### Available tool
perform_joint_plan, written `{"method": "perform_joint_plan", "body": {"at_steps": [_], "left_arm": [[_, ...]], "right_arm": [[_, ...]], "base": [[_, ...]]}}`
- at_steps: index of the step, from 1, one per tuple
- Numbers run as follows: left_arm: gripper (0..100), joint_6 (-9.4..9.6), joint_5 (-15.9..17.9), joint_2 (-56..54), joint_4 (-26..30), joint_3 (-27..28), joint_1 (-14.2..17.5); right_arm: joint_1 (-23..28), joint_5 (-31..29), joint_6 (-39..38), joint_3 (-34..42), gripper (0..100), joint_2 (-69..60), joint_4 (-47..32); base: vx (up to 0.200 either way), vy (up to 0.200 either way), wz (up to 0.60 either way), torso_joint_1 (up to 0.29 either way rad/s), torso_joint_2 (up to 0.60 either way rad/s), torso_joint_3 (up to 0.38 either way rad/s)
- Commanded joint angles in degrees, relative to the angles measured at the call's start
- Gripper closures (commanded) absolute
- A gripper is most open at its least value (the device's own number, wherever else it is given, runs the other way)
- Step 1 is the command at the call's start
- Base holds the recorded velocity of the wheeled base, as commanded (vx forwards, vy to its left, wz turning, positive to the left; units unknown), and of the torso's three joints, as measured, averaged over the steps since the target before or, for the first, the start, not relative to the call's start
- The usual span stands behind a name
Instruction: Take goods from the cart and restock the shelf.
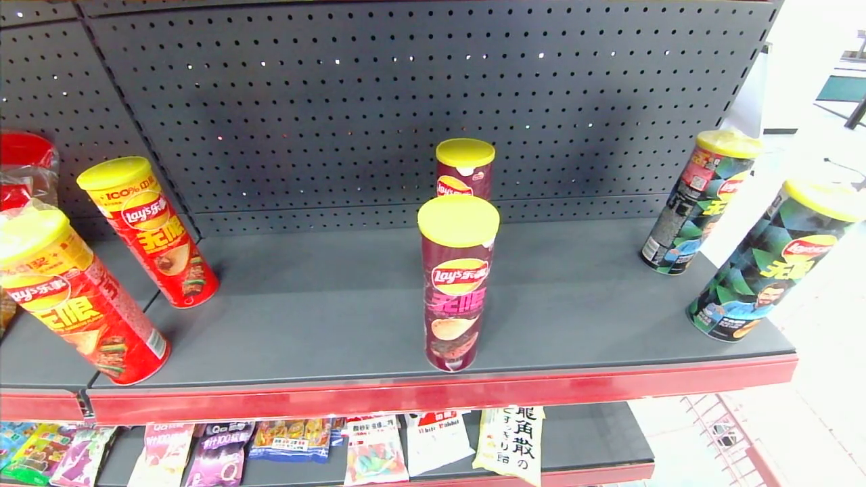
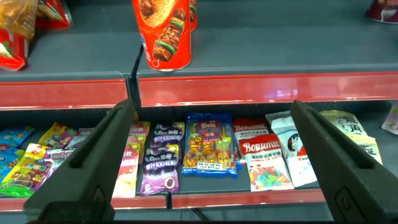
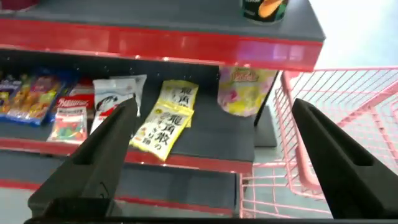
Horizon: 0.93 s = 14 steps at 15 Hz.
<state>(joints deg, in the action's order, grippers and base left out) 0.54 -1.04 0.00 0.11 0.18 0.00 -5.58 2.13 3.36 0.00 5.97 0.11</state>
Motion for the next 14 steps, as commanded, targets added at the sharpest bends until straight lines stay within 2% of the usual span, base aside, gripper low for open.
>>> {"method": "perform_joint_plan", "body": {"at_steps": [1, 2, 3, 14], "left_arm": [[0, -0.01, -0.02, 0.00, 0.07, -0.01, 0.00], [0, -0.01, -0.02, 0.00, 0.07, -0.01, 0.00], [0, -0.01, -0.02, 0.00, 0.07, -0.01, 0.00], [0, -0.01, -0.02, 0.00, -0.02, -0.01, 0.00]], "right_arm": [[3.83, 0.68, 0.15, 0.00, 0, -1.49, -0.02], [6.46, 0.68, -0.20, -0.09, 0, -2.99, -0.29], [6.64, 0.33, -4.16, 0.00, 0, -3.51, -0.20], [5.67, -1.25, -3.63, 0.00, 0, -5.89, -0.20]], "base": [[0.000, 0.000, 0.00, 0.000, 0.00, 0.000], [0.000, 0.000, 0.00, 0.000, 0.00, 0.000], [0.000, 0.000, 0.00, 0.000, 0.00, 0.000], [0.000, 0.000, 0.00, 0.000, 0.00, 0.000]]}}
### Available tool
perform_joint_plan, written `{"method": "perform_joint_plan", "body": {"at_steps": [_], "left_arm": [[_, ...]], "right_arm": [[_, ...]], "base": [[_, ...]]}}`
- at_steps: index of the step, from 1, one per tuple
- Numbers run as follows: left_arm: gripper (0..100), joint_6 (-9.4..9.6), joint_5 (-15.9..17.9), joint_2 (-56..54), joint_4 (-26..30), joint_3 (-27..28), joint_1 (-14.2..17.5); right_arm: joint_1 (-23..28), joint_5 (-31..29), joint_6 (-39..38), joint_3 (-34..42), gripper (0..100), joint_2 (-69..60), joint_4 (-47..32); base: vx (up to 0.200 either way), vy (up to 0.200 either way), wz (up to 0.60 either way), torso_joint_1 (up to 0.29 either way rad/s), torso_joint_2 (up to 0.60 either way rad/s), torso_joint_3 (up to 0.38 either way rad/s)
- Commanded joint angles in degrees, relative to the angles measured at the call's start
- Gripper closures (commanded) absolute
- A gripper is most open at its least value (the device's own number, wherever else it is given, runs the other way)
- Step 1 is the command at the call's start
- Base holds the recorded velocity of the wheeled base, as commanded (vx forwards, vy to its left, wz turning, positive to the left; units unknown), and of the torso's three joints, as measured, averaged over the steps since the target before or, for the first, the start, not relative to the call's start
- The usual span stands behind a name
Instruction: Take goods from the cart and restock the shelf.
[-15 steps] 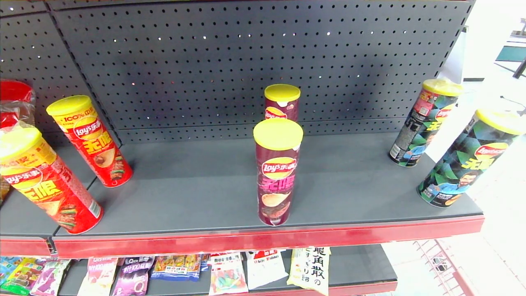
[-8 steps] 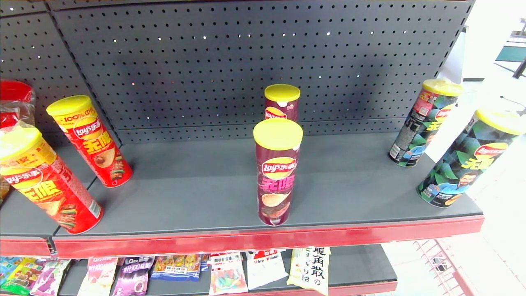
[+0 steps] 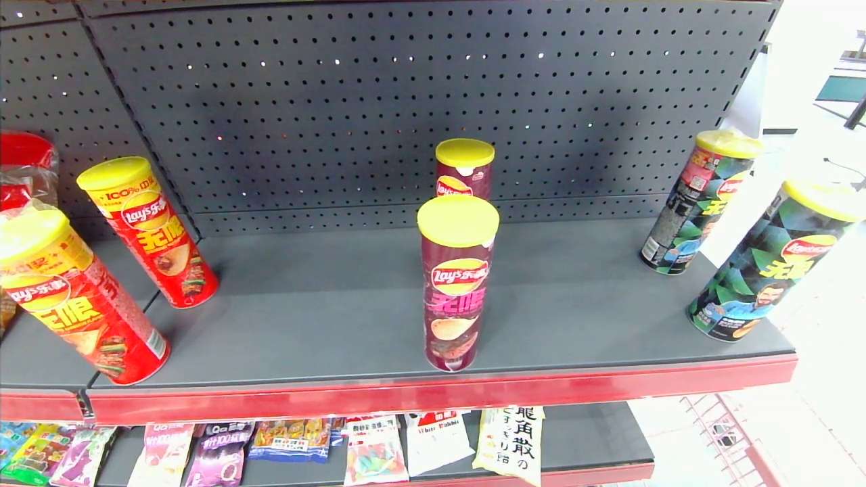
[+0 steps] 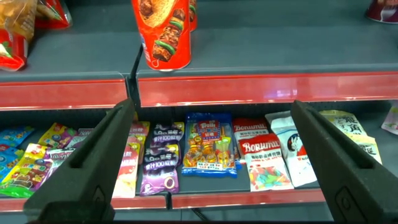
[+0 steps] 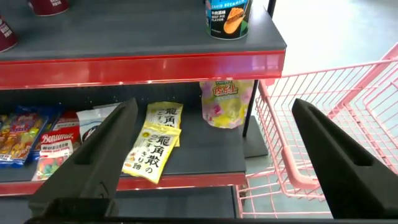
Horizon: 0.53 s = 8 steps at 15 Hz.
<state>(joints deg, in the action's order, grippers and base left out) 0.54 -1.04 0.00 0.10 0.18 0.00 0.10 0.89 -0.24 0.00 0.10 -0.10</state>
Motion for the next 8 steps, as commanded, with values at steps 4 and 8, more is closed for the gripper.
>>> {"method": "perform_joint_plan", "body": {"at_steps": [4, 8], "left_arm": [[0, 0.08, 0.25, 0.00, 0.08, -0.01, 0.00], [0, 0.08, 0.25, 0.00, 0.08, -0.01, -0.09]], "right_arm": [[-0.01, -0.01, -0.11, 0.00, 0, -0.01, 0.01], [-0.01, -0.01, -0.02, 0.00, 0, -0.01, 0.01]], "base": [[0.000, 0.000, 0.00, 0.000, 0.00, 0.000], [0.000, 0.000, 0.00, 0.000, 0.00, 0.000]]}}
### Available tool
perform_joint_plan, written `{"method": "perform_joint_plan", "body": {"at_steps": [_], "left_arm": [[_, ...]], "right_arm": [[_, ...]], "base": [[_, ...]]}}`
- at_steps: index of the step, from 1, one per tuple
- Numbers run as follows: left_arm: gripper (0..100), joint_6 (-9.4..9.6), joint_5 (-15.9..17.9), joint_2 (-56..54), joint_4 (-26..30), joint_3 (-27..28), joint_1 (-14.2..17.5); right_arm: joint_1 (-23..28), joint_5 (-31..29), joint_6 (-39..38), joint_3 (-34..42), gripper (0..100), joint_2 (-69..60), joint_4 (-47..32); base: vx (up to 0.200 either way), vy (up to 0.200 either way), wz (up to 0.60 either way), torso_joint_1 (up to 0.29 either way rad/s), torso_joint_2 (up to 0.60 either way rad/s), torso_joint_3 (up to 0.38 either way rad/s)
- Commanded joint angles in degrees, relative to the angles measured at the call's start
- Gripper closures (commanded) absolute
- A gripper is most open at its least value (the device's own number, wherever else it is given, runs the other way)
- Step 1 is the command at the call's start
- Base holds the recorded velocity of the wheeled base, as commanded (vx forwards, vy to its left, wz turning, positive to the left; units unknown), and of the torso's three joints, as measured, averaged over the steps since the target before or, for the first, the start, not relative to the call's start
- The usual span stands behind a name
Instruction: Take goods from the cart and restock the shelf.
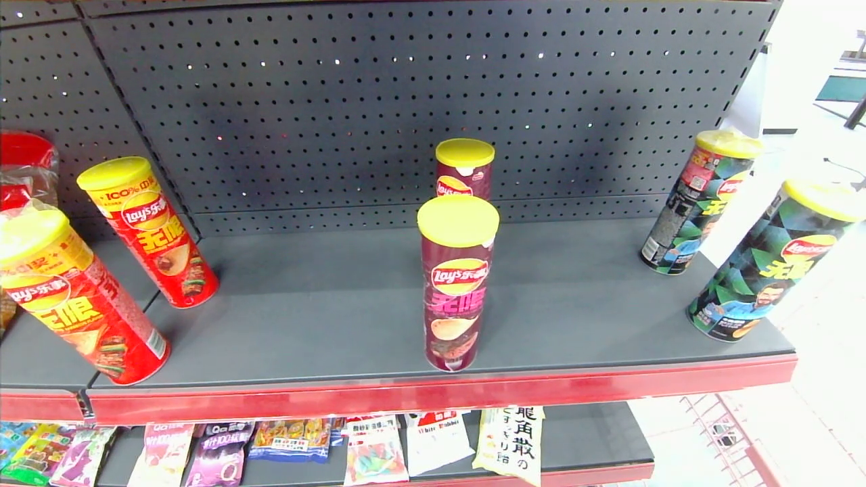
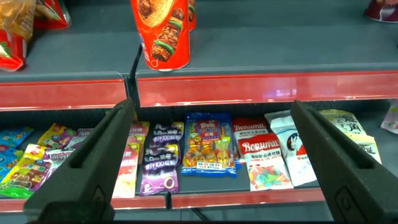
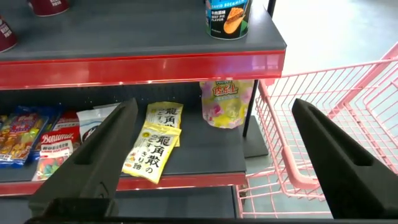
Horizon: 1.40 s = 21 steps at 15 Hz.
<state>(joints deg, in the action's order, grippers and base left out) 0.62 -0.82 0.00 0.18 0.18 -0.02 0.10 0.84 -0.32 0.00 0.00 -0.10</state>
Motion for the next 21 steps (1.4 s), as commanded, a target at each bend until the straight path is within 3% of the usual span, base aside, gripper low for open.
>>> {"method": "perform_joint_plan", "body": {"at_steps": [1, 5, 10, 16, 21], "left_arm": [[0, -0.01, -0.06, 0.00, -0.01, -0.01, -0.06], [0, -0.01, -0.06, 0.00, -0.01, -0.01, -0.06], [0, -0.01, 0.03, 0.00, -0.01, -0.01, -0.06], [0, 0.08, 0.03, 0.00, -0.01, -0.01, -0.06], [0, 0.08, 0.03, 0.00, -0.01, -0.01, -0.06]], "right_arm": [[-0.01, 0.04, 0.05, 0.00, 0, 0.09, 0.01], [-0.01, 0.04, 0.14, 0.00, 0, 0.09, 0.01], [-0.01, 0.04, 0.14, 0.00, 0, 0.09, 0.01], [-0.10, 0.04, 0.14, 0.00, 0, 0.09, 0.01], [-0.10, 0.04, 0.14, 0.00, 0, 0.09, 0.01]], "base": [[0.000, 0.000, 0.00, 0.000, 0.00, 0.000], [0.000, 0.000, 0.00, 0.000, 0.00, 0.000], [-0.200, 0.000, 0.00, 0.009, 0.00, 0.003], [0.000, 0.000, 0.00, 0.000, 0.00, 0.000], [0.000, -0.160, 0.00, 0.004, 0.00, 0.002]]}}
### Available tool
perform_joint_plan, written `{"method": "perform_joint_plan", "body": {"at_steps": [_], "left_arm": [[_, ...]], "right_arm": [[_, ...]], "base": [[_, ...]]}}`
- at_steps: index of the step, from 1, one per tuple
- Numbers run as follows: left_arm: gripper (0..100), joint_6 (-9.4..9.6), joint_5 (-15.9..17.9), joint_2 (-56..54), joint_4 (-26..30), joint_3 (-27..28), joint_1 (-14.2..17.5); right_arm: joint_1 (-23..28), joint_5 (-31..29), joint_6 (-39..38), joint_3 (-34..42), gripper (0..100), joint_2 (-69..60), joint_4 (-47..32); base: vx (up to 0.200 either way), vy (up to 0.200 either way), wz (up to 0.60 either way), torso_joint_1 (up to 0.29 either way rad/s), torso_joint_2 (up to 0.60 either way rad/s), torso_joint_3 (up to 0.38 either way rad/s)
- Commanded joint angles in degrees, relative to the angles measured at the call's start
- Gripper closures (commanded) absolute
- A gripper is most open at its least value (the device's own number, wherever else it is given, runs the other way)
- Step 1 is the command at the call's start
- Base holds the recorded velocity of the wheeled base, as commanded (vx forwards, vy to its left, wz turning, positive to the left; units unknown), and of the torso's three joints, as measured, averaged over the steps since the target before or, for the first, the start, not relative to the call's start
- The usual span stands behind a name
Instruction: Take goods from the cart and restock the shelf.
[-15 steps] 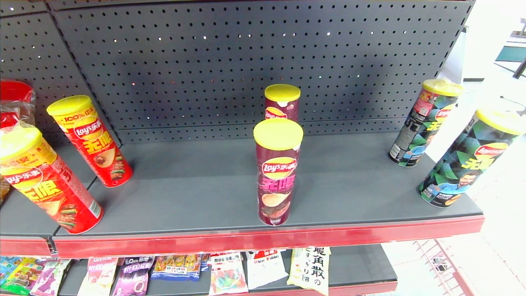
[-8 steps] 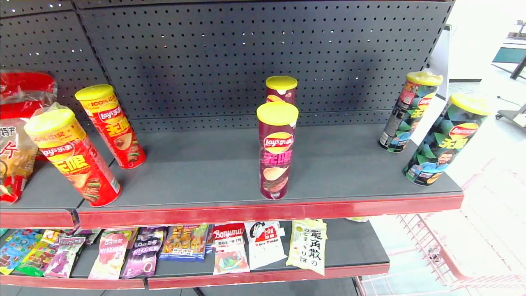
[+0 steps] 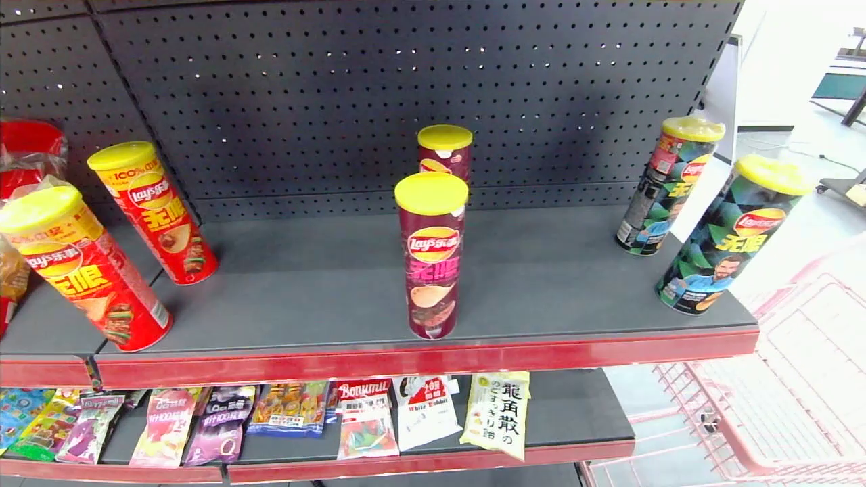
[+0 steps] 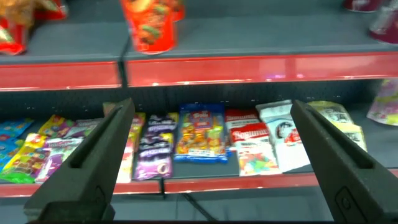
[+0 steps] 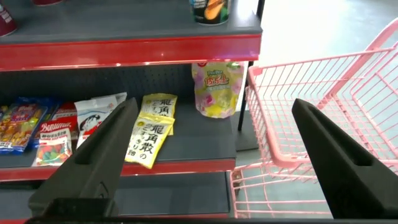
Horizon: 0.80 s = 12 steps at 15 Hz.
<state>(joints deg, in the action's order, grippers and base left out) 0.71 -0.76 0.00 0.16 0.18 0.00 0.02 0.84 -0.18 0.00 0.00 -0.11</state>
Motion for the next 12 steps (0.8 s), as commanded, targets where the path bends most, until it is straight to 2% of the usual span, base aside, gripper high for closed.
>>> {"method": "perform_joint_plan", "body": {"at_steps": [1, 12], "left_arm": [[0, 0.00, -0.04, 0.00, 0.02, -0.01, -0.09], [0, -0.09, -0.04, 0.00, 0.02, -0.01, 0.00]], "right_arm": [[-0.02, 0.04, 0.01, 0.00, 0, 0.09, 0.02], [0.06, 0.04, -0.17, 0.00, 0, 0.09, 0.02]], "base": [[0.000, 0.000, 0.00, 0.000, 0.00, 0.000], [0.000, 0.000, 0.00, 0.000, 0.00, 0.000]]}}
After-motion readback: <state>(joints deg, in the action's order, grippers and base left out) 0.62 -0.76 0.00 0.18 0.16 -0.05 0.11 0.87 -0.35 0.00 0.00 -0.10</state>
